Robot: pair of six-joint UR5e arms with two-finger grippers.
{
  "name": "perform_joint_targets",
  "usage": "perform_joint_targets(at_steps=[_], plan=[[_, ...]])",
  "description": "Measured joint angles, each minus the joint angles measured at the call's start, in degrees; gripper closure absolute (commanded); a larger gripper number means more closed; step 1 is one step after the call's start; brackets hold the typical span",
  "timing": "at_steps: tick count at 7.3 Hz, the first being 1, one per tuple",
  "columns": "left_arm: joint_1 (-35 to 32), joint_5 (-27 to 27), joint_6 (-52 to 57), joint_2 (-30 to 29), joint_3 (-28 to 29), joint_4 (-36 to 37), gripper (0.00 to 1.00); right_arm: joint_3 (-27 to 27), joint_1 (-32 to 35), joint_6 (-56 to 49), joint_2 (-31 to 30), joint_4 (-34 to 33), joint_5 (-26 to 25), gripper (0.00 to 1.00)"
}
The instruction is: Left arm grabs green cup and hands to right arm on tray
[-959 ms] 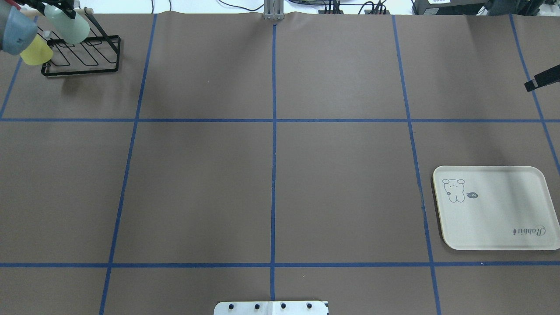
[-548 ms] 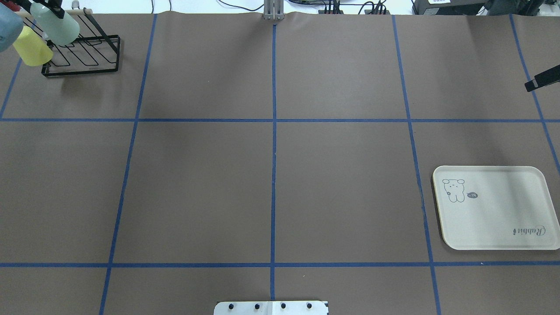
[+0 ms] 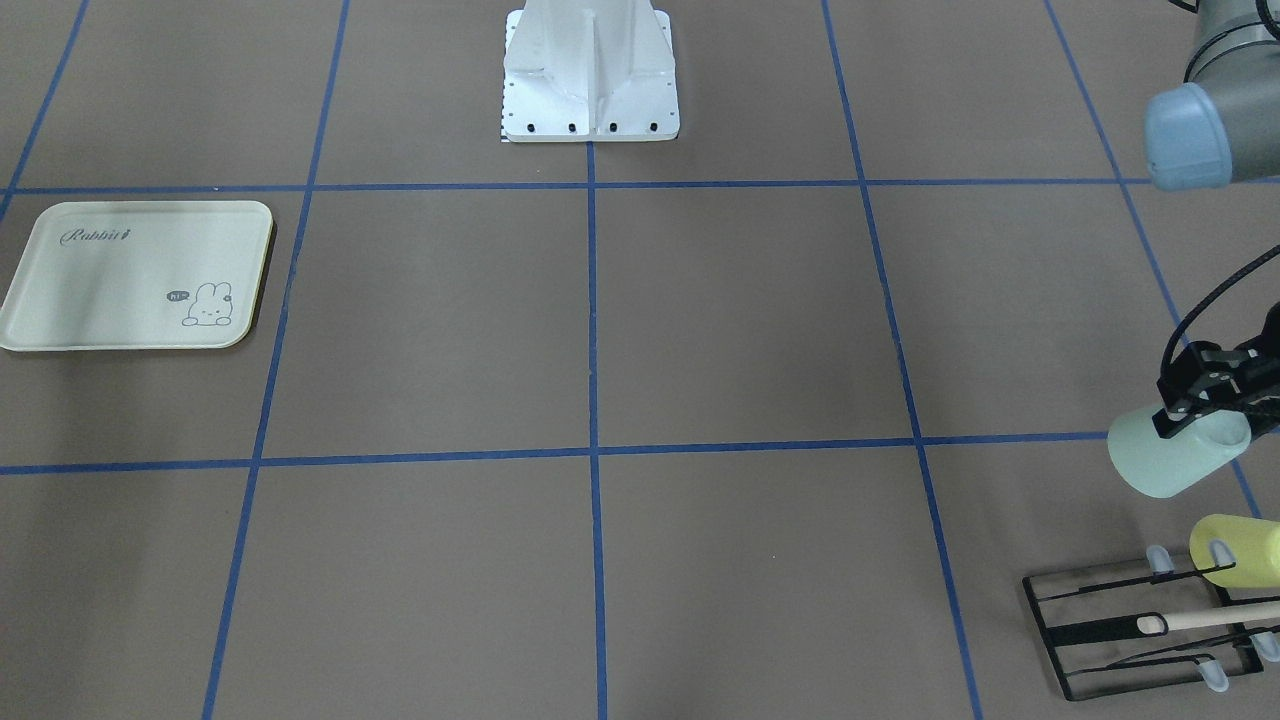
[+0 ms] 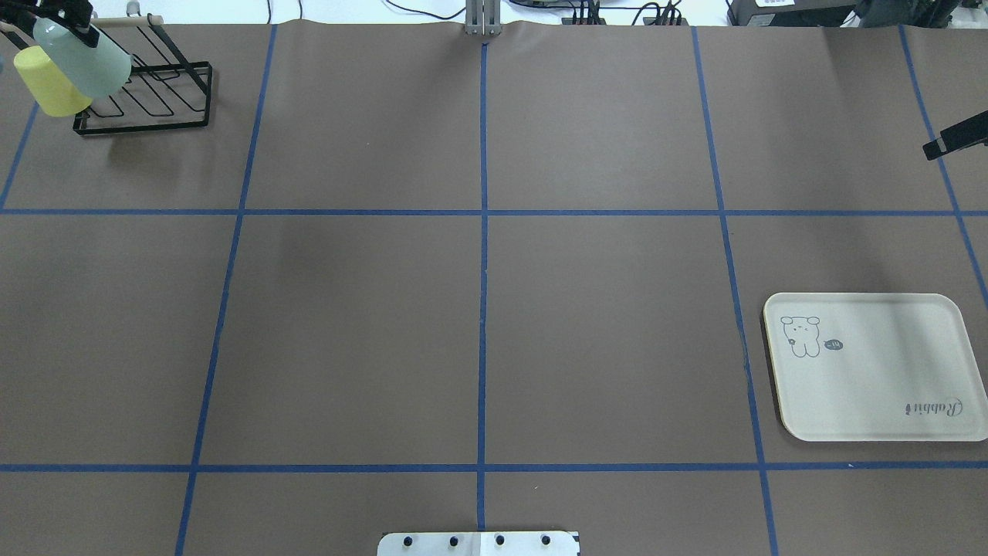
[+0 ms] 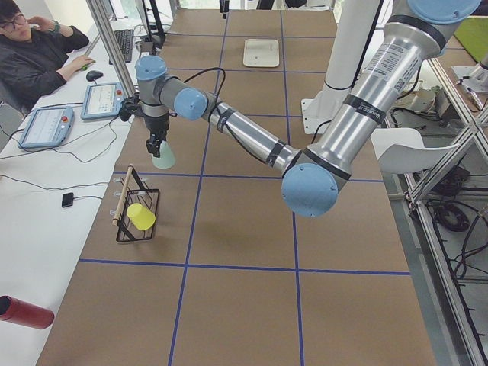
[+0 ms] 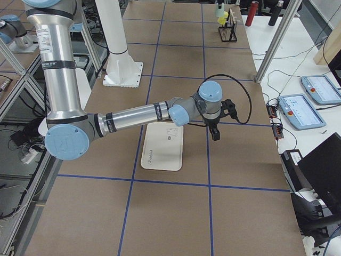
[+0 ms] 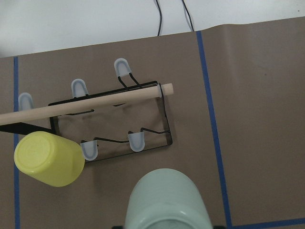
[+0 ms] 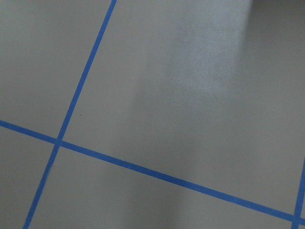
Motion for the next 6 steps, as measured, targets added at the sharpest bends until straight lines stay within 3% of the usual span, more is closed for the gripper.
perform_joint_targets(at_steps=[4,6], plan=[[0.78,-3.98,-17.99,0.3,-0.55,-11.24,1.0,0.52,-5.14,10.81,5.31,1.25,0.13,0.01],[2.41,-6.39,-28.57,0.28,-0.85,-18.06,1.0,0.1,-9.52,24.12,7.69,9.62,0.07,0.01]])
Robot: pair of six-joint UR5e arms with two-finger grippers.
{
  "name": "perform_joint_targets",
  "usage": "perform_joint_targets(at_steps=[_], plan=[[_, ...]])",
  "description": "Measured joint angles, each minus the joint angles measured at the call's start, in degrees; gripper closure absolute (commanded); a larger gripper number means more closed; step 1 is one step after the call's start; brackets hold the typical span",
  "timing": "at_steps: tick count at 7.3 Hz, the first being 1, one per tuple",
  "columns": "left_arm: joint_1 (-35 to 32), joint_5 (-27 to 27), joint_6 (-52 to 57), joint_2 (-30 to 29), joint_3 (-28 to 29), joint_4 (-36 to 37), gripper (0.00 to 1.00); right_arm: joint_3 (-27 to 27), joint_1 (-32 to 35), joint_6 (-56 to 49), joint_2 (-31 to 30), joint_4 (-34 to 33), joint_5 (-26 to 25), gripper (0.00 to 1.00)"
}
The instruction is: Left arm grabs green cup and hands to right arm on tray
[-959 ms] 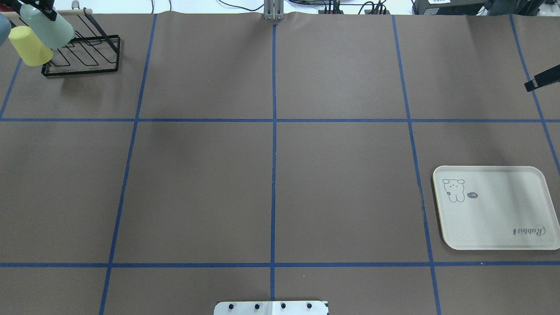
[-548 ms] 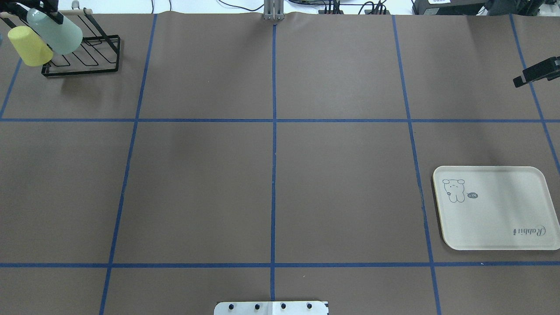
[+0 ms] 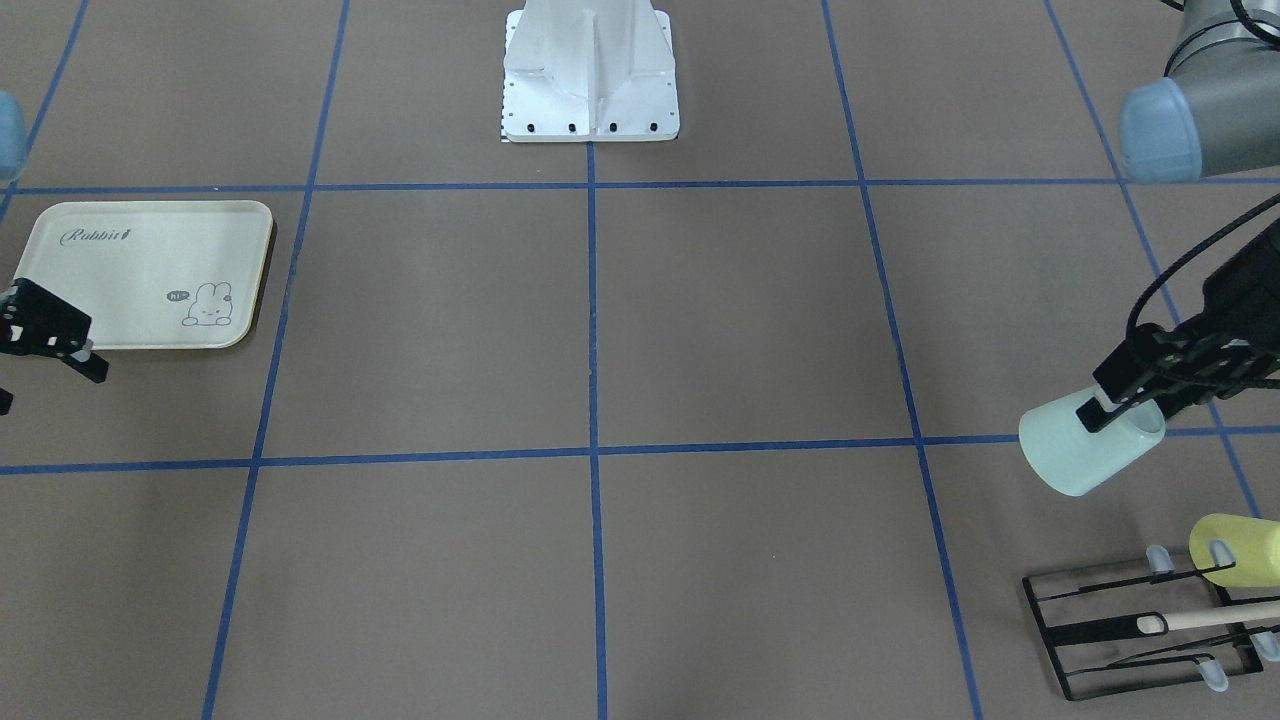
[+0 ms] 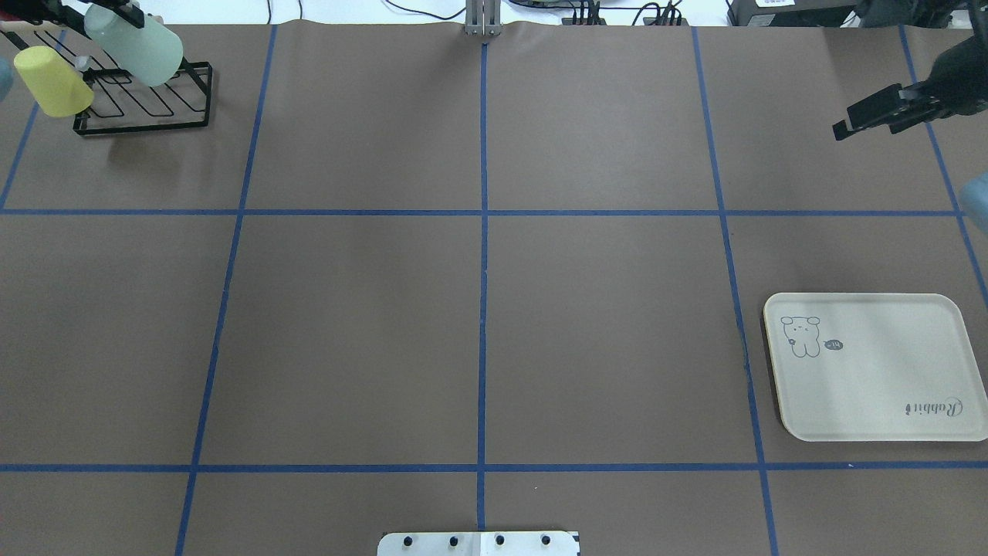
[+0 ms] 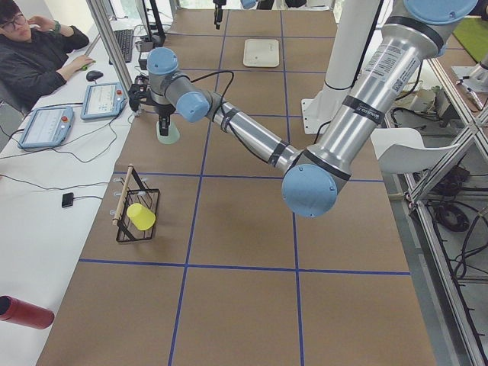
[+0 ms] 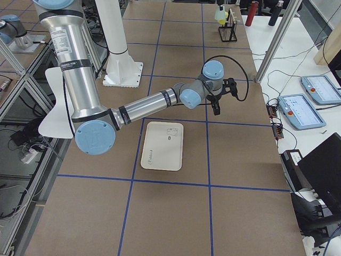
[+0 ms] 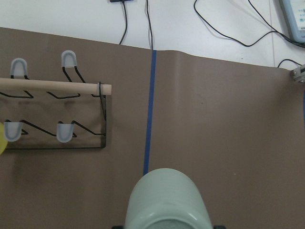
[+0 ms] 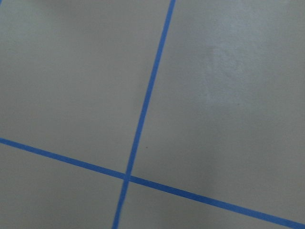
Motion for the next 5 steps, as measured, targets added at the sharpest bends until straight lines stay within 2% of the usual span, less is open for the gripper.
perform_joint_targets(at_steps=[5], plan=[[7.96,-0.64,-31.98,0.03,-0.4,-24.26,1.0,-0.44,-6.62,31.62,1.09,28.38,-0.29,0.01]])
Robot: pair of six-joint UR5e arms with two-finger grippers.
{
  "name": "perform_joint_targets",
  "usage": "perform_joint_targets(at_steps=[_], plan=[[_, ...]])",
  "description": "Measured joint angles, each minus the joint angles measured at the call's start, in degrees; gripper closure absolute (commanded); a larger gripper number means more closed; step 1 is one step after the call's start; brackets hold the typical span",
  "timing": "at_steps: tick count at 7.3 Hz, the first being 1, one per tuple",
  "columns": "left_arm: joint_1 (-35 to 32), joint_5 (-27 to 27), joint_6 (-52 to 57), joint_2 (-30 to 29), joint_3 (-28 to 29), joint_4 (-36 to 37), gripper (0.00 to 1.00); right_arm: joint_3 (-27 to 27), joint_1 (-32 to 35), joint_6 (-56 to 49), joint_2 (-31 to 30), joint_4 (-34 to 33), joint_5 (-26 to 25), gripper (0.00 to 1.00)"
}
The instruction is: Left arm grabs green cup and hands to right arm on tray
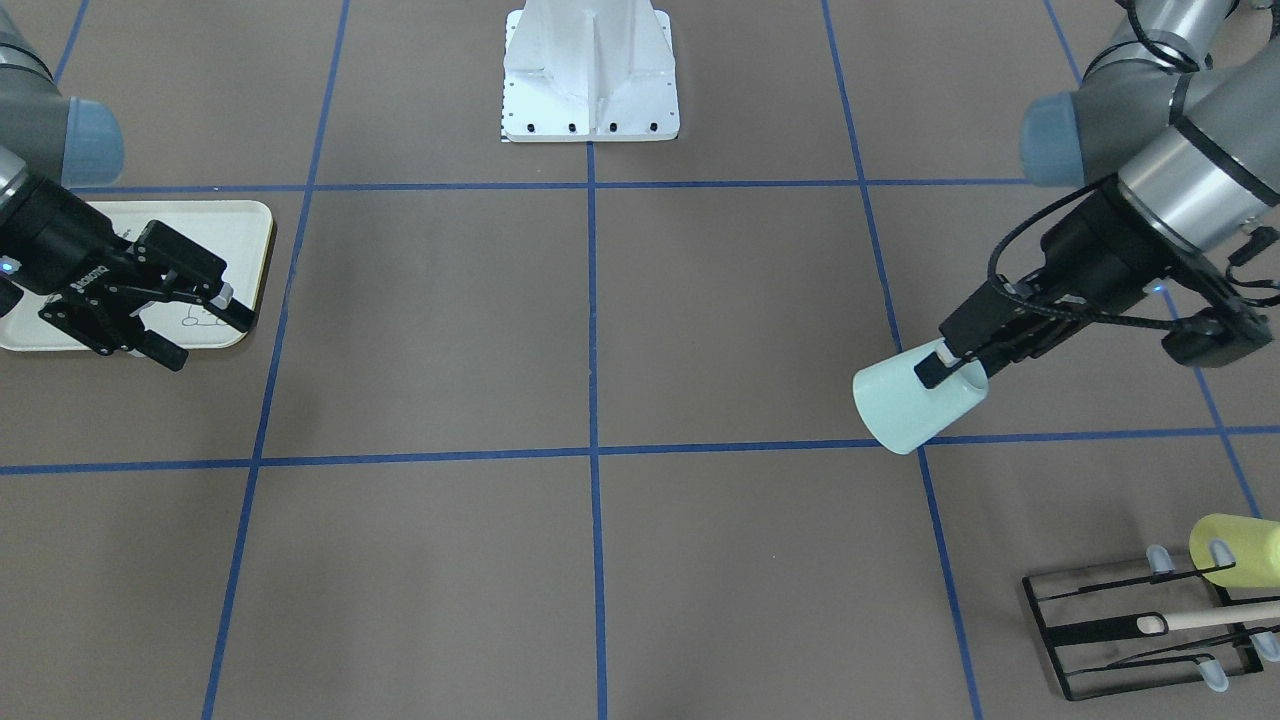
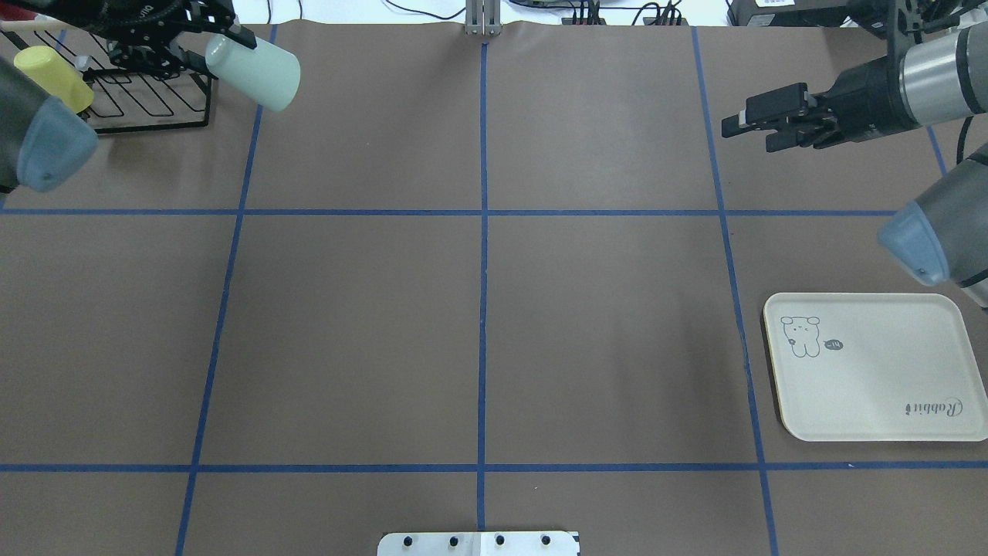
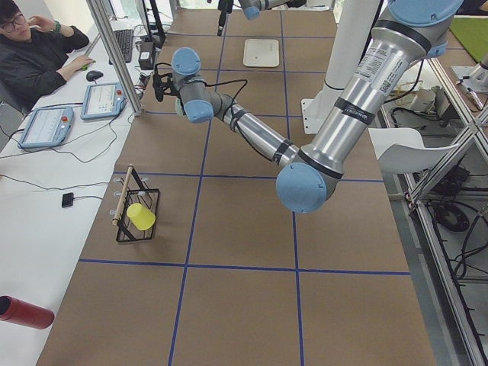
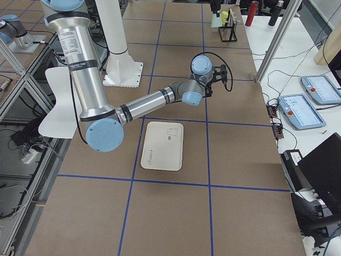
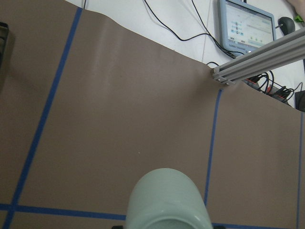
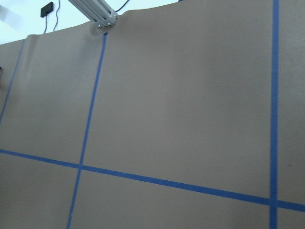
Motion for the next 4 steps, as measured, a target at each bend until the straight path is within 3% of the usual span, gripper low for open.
perform_joint_targets(at_steps=[2,4], plan=[[2.65,0.01,-12.58,-0.05,-0.31,-10.59,1.0,-0.01,-2.05,8.92,0.19,9.69,-0.62,0.01],[5.57,0.06,-23.91,-0.08,-2.41,-18.74,1.0,-0.01,-5.76,18.68,0.26,20.95,-4.91,0.01]])
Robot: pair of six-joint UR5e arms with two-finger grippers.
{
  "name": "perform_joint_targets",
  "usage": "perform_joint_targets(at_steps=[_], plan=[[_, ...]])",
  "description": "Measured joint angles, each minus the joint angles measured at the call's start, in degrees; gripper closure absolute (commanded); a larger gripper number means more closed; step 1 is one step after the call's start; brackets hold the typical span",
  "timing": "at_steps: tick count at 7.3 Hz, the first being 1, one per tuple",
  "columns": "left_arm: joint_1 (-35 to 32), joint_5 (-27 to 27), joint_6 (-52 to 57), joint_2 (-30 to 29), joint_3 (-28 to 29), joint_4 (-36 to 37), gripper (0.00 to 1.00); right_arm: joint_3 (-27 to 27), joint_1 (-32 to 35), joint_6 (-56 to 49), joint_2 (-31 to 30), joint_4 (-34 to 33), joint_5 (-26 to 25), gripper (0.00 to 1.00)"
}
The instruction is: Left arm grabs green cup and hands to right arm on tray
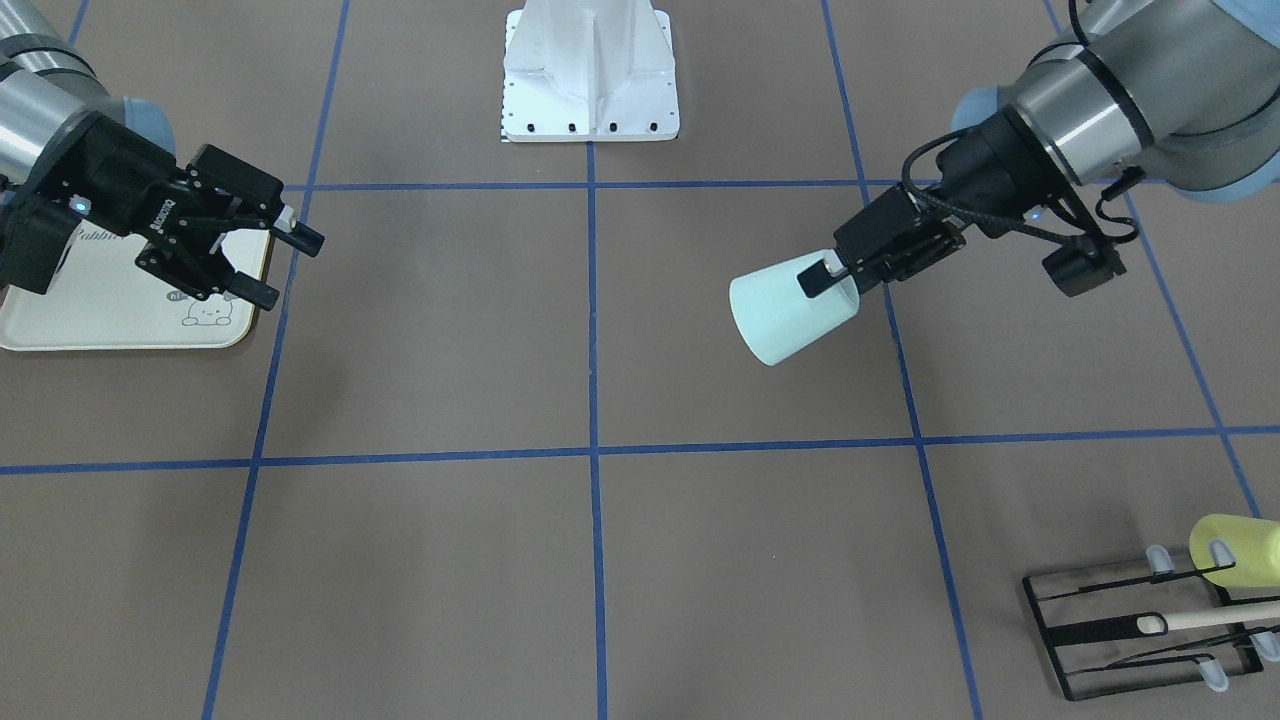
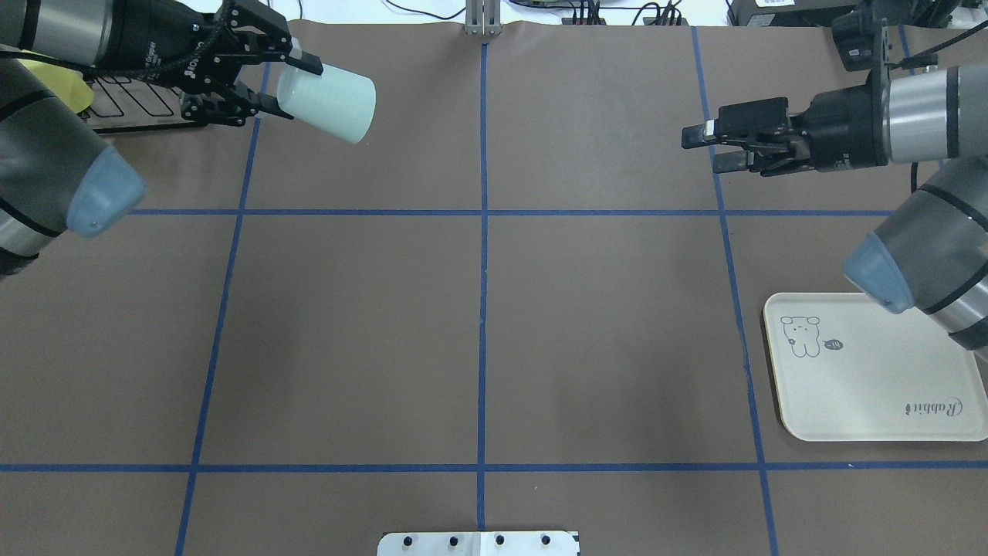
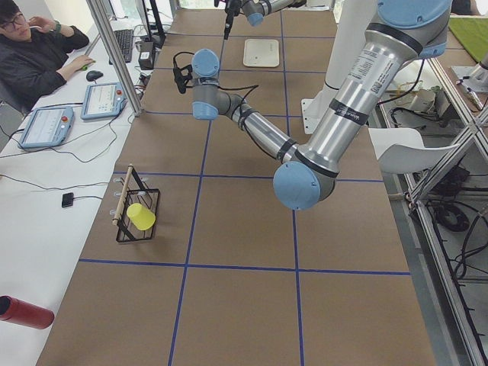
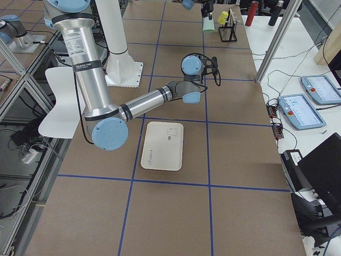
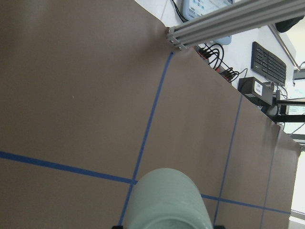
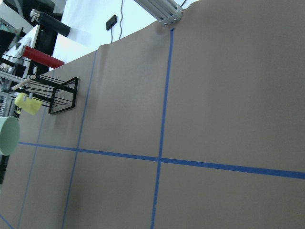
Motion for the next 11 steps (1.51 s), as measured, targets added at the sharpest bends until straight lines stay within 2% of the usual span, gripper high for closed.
perform_joint_targets(at_steps=[3,6,7,9,11], plan=[[4.72,0.15,-8.83,-0.07,-4.99,-2.39,1.0,-0.07,-8.89,10.95,0.52,14.94,-13.19,0.0],[7.95,0.39,-12.32,-0.31,-8.32,-2.85,1.0,-0.06,-12.8,20.28,6.72,19.74,-19.83,0.0],[8.98,0.5,-13.67,-0.61,-9.04,-2.88,1.0,-0.03,-14.95,21.65,7.76,21.36,-23.59,0.0],[9.97,0.97,-15.86,-1.01,-10.06,-3.67,1.0,-0.11,-22.35,22.38,8.16,27.7,-35.27,0.0],[10.3,3.46,-20.01,-1.23,-10.26,-7.87,1.0,-0.19,-26.31,22.46,8.19,31.92,-41.26,0.0]])
